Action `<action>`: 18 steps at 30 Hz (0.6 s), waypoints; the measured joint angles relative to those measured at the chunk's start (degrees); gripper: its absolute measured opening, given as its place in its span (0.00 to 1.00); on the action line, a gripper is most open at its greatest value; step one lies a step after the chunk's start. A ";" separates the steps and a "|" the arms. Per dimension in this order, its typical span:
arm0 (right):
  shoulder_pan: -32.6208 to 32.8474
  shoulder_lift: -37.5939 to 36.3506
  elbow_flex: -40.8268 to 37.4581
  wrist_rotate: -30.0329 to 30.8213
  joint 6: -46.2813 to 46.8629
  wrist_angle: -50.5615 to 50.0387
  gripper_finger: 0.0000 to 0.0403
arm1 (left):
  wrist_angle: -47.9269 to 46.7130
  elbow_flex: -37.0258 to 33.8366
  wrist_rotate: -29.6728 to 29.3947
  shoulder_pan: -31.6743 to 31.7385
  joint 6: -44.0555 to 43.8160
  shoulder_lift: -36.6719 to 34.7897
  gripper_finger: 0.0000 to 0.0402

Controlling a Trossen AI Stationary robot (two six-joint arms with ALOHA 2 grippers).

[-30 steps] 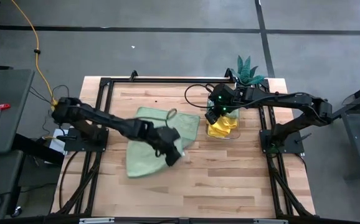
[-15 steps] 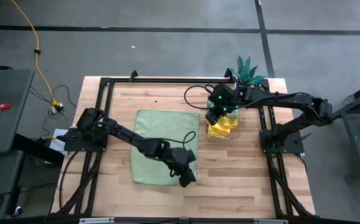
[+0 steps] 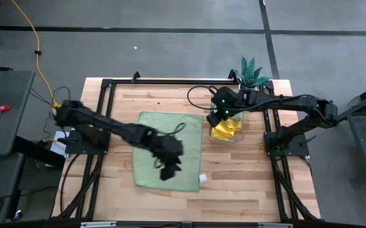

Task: Fold microfiber towels
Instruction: Fold the green microfiber towel

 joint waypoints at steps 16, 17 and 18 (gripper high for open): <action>6.10 0.00 0.04 5.85 8.43 0.66 0.32 | 25.74 -41.98 -12.60 -25.88 -20.55 -27.18 0.32; 6.10 0.00 0.04 5.84 7.56 0.66 0.32 | 27.38 -42.96 -12.85 -27.53 -21.05 -27.48 0.31; 6.10 0.00 0.04 5.84 6.73 0.43 0.32 | 28.98 -43.55 -13.96 -29.07 -21.12 -27.35 0.29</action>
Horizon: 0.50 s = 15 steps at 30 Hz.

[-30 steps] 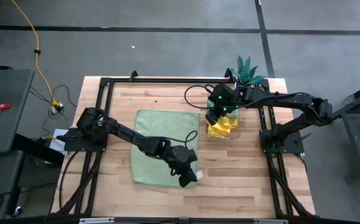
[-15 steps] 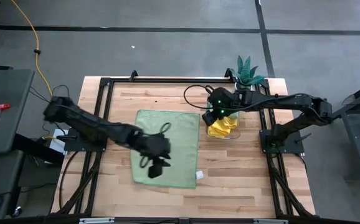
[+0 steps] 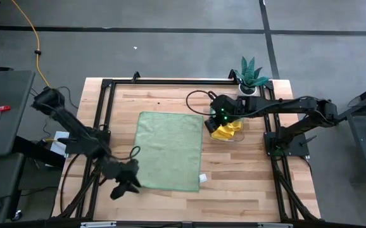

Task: Fold microfiber towels
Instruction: Fold the green microfiber towel

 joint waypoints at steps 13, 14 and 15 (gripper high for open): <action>-0.13 0.02 0.02 -0.62 -10.47 -3.65 0.32 | -1.29 5.96 -7.65 -7.50 3.64 13.43 0.01; -0.17 0.02 0.00 -0.62 -11.03 -3.74 0.32 | -2.06 6.97 -7.81 -7.50 3.86 15.14 0.01; -0.17 0.02 0.02 -0.62 -11.77 -3.75 0.32 | -3.09 8.07 -8.24 -7.50 4.03 17.02 0.01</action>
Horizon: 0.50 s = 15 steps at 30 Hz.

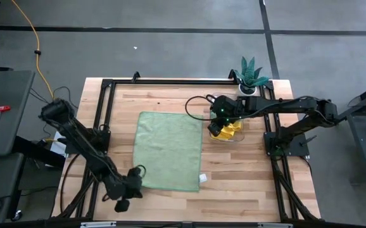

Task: Fold microfiber towels
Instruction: Fold the green microfiber towel

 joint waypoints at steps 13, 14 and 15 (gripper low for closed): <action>-0.68 0.00 -0.02 0.00 -3.04 -2.06 0.32 | -13.30 4.67 -8.34 1.81 -12.87 9.08 0.00; -0.68 0.00 -0.02 0.00 -2.95 -1.92 0.32 | -15.45 4.69 -8.30 2.09 -13.76 9.20 0.00; -0.68 0.00 -0.02 0.00 -3.02 -1.90 0.32 | -17.48 4.64 -8.08 2.36 -14.23 9.19 0.00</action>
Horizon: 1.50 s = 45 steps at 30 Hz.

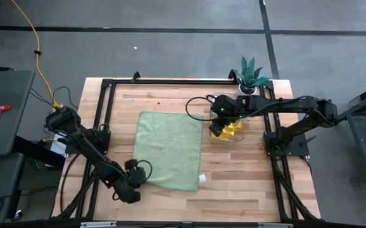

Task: Fold microfiber towels
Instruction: Fold the green microfiber towel

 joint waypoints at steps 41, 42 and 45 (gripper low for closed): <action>-0.07 0.00 -0.04 3.57 1.36 0.26 0.32 | -3.93 -1.84 14.72 -0.08 0.83 -10.36 0.00; -0.07 0.02 -0.04 4.09 1.23 0.28 0.32 | -4.19 -1.89 13.21 -0.13 -0.03 -9.96 0.00; -0.10 0.02 -0.04 4.43 0.99 0.31 0.32 | -4.24 -1.87 11.98 0.38 -0.35 -7.84 0.00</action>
